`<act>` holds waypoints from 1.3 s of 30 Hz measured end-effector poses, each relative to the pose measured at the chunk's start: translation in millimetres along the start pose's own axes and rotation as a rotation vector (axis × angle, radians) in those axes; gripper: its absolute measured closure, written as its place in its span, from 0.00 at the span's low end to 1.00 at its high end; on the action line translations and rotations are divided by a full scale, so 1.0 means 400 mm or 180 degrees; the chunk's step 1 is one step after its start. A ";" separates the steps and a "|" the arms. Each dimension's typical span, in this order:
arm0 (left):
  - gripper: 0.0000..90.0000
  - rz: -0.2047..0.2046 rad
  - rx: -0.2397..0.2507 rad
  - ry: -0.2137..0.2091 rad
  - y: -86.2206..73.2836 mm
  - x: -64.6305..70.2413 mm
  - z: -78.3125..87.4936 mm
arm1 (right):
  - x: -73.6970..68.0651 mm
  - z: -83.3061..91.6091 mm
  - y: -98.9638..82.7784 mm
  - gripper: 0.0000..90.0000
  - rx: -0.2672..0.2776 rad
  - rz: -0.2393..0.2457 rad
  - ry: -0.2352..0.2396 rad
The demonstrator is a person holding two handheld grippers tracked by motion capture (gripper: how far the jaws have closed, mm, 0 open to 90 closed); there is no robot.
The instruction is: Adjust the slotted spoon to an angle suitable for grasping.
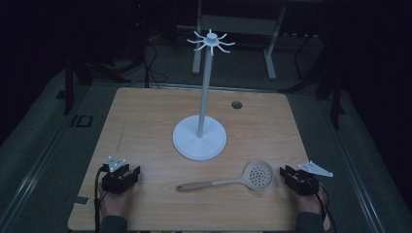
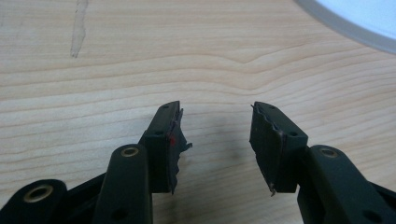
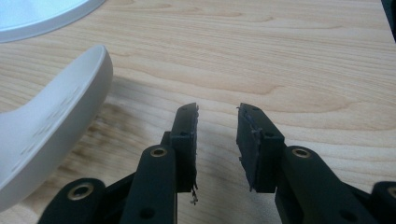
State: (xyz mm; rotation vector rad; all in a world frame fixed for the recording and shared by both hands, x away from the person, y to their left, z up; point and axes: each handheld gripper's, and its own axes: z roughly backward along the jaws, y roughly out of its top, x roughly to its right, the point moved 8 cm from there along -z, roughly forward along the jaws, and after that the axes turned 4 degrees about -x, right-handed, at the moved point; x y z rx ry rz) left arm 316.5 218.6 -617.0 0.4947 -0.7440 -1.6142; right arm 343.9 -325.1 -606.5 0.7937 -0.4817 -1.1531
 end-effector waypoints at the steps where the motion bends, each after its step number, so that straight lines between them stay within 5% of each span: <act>1: 0.59 -0.0011 0.0004 -0.0026 0.000 0.002 0.002 | 0.000 0.000 0.000 0.76 0.0000 0.0000 0.0000; 7: 0.60 -0.0175 0.0000 -0.0126 -0.006 0.021 0.017 | -0.010 0.005 0.006 0.76 0.0009 -0.0014 0.0121; 18: 0.60 -0.0107 0.0055 -0.0218 -0.009 0.018 0.031 | -0.037 0.033 0.049 0.76 0.0177 0.0127 0.0154; 39: 0.59 -0.0239 0.0068 -0.0265 0.002 0.035 0.029 | -0.203 0.047 0.154 0.78 0.0242 0.0926 0.0497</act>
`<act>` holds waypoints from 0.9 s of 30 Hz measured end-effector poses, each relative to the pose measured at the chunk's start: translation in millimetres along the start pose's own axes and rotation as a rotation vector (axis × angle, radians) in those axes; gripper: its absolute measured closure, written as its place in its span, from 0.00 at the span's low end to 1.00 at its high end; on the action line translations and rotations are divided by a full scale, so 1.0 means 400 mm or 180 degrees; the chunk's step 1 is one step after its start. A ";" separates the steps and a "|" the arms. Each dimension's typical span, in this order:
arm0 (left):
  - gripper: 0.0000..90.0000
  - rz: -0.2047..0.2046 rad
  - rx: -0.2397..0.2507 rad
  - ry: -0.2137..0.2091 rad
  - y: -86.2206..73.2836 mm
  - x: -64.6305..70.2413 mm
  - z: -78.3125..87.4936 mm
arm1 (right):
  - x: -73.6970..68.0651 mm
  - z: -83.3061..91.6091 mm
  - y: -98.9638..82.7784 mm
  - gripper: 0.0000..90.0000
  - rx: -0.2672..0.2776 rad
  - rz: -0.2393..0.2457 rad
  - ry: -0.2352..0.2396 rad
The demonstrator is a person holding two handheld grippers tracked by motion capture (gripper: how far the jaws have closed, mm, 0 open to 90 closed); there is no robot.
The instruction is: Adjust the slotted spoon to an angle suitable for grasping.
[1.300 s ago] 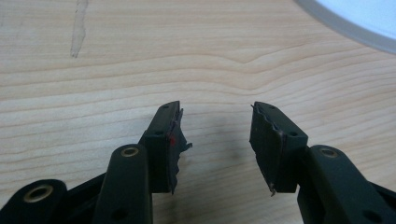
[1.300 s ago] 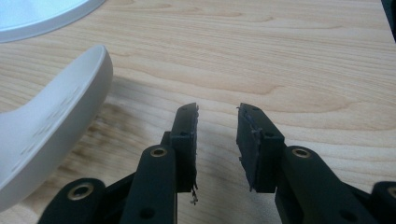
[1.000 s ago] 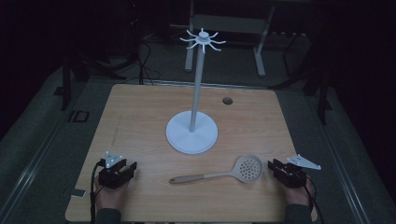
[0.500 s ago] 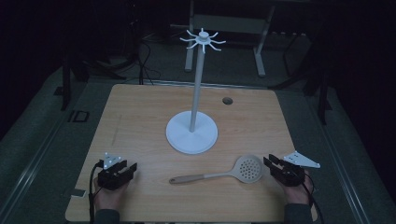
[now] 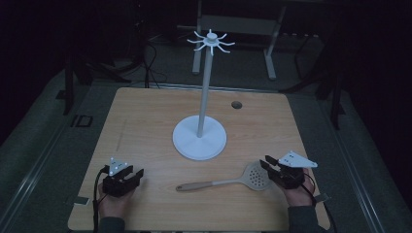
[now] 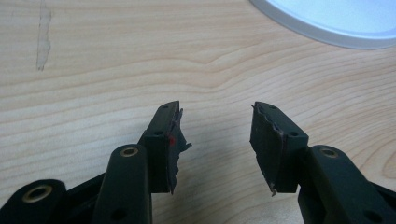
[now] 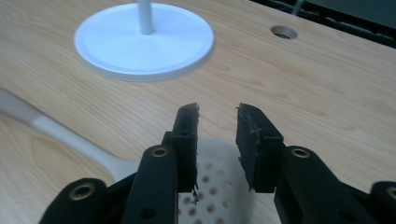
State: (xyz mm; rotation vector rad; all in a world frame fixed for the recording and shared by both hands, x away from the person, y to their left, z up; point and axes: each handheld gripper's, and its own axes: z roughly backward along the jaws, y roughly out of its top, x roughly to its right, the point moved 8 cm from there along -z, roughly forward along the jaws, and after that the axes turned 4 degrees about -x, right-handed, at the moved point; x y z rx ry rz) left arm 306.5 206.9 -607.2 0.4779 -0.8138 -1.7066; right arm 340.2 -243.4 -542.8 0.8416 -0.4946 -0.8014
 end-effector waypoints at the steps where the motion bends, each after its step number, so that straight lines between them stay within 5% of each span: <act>1: 0.59 -0.0017 0.0004 0.0001 0.001 0.001 0.001 | -0.006 -0.001 0.005 0.79 0.0005 0.0015 0.0020; 18: 0.59 -0.0071 -0.0042 -0.0022 0.001 0.007 -0.006 | -0.056 -0.032 0.064 0.79 0.0005 0.0261 0.0338; 27: 0.59 -0.0068 -0.0041 -0.0029 0.003 0.006 -0.007 | -0.094 -0.056 0.090 0.79 -0.0137 0.0582 0.0535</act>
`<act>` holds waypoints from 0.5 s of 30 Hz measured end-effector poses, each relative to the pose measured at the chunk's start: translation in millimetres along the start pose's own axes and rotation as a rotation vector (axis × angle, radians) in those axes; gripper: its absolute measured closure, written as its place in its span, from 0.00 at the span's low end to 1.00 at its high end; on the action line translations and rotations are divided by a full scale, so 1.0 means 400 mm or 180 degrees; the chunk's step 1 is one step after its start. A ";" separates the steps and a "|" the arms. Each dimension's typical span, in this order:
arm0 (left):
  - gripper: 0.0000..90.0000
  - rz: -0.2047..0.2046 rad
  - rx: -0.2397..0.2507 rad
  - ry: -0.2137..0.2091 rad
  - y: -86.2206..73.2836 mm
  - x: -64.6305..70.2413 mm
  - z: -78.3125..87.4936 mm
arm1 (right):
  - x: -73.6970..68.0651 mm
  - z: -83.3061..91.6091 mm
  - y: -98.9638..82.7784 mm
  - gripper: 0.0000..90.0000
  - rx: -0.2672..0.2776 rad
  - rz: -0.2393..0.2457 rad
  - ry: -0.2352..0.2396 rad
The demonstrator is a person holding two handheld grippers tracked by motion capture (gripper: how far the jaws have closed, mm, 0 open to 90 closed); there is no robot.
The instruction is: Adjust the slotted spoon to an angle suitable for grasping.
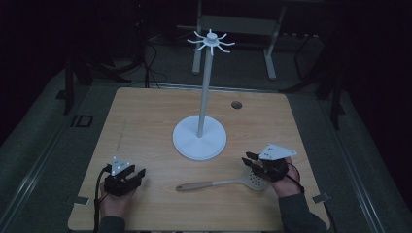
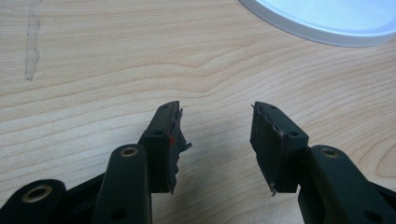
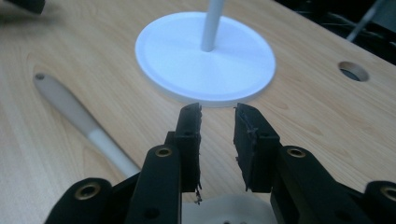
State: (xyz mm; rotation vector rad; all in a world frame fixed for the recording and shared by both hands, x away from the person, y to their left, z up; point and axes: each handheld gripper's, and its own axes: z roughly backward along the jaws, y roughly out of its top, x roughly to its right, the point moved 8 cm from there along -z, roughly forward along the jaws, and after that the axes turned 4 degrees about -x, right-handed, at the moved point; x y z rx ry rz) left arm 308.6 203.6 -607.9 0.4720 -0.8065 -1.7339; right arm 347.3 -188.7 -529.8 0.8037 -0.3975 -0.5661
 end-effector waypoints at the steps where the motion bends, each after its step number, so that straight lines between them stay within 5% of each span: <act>1: 0.59 0.0001 -0.0001 0.0001 0.000 0.000 0.000 | -0.003 -0.004 0.003 0.79 -0.0020 0.0036 0.0011; 15: 0.59 -0.0011 0.0007 -0.0022 0.000 0.003 -0.001 | -0.050 -0.053 0.003 0.77 -0.0425 0.0426 0.0159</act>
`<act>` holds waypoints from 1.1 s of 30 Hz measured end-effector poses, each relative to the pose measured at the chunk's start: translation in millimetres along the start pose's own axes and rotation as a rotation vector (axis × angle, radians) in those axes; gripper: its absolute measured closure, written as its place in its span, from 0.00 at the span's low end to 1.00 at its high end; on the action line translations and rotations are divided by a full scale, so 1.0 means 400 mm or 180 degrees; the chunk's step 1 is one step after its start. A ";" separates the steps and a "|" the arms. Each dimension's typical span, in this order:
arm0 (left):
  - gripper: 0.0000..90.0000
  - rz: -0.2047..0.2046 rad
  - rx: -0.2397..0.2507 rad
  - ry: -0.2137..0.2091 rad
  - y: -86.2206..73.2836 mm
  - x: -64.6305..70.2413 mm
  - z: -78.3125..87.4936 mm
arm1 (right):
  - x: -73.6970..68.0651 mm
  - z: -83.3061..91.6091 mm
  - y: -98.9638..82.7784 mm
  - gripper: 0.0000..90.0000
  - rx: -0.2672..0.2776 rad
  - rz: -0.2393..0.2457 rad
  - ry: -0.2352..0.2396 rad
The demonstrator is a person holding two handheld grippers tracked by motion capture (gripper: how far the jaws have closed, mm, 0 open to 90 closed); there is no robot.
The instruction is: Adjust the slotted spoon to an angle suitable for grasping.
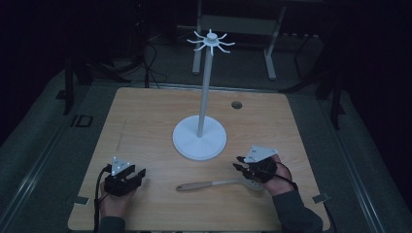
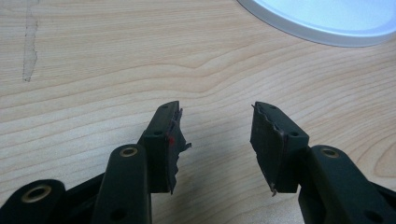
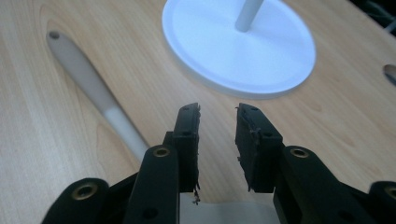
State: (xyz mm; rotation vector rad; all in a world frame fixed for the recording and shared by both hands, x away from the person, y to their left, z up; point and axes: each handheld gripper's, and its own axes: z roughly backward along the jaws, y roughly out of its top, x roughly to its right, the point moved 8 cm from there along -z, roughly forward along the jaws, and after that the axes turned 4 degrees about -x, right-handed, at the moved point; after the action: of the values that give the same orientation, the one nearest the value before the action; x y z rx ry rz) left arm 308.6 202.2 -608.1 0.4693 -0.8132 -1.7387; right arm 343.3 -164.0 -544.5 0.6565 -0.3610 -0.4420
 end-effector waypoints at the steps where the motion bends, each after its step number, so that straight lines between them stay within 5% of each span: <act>1: 0.59 -0.0002 -0.0003 -0.0001 0.000 0.000 0.000 | -0.003 -0.004 -0.002 0.77 -0.0024 0.0021 0.0014; 33: 0.59 -0.0015 -0.0044 -0.0013 -0.001 0.000 -0.003 | -0.140 -0.169 -0.030 0.61 -0.0557 0.0436 0.0816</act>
State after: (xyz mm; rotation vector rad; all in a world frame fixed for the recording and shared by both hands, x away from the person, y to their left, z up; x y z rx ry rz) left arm 309.1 201.8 -609.4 0.4587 -0.8029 -1.7492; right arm 323.0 -110.7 -612.3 0.5068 -0.1212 -0.2514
